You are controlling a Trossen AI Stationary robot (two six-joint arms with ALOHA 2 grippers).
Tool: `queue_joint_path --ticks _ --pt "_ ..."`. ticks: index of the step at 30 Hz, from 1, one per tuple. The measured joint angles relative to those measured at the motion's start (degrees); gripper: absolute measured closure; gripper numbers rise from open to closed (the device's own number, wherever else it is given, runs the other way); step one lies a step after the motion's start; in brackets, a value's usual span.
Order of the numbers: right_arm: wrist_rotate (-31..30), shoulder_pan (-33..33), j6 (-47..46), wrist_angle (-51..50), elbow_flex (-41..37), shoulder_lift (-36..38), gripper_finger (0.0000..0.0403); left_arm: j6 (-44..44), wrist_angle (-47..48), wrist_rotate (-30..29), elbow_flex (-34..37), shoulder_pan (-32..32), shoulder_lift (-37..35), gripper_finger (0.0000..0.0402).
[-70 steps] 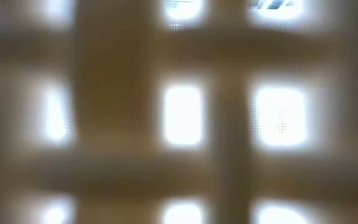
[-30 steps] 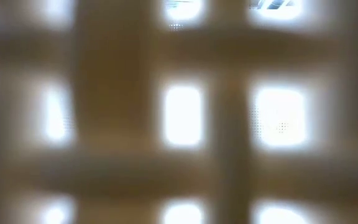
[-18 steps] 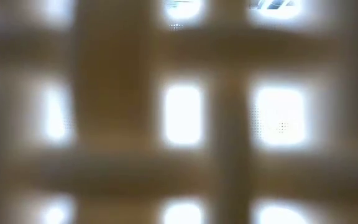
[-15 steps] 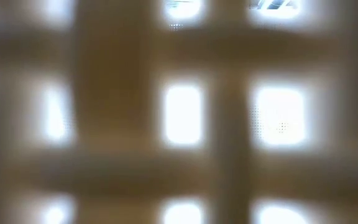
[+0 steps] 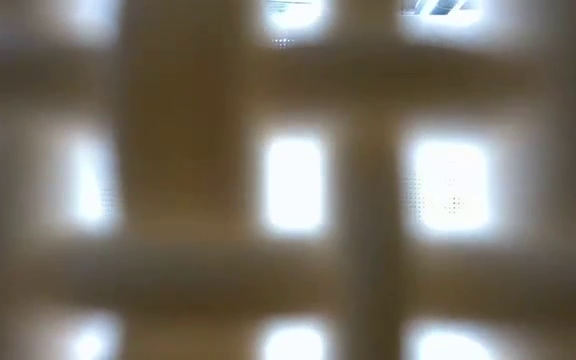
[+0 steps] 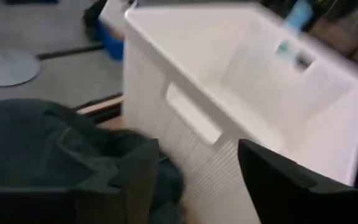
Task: Sort clothes
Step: Put the dark blue pants into the top white bin
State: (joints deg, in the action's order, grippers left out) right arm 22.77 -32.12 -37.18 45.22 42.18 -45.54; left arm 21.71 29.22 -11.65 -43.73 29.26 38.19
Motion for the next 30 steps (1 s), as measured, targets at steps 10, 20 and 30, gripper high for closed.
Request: queue_joint_path --ticks 10,20,30 --pt "1.57 2.56 2.73 -10.09 8.89 -3.80 0.0281 -13.63 20.10 0.02 -13.07 0.02 17.58 0.0129" --pt "1.56 6.97 5.65 -12.16 10.24 -4.70 0.0222 -25.13 27.12 2.35 -15.20 0.02 26.02 0.0120" --pt "1.38 8.79 5.74 -14.03 10.24 -5.91 0.0212 -24.30 27.77 -0.64 -14.61 1.68 36.07 0.0046"
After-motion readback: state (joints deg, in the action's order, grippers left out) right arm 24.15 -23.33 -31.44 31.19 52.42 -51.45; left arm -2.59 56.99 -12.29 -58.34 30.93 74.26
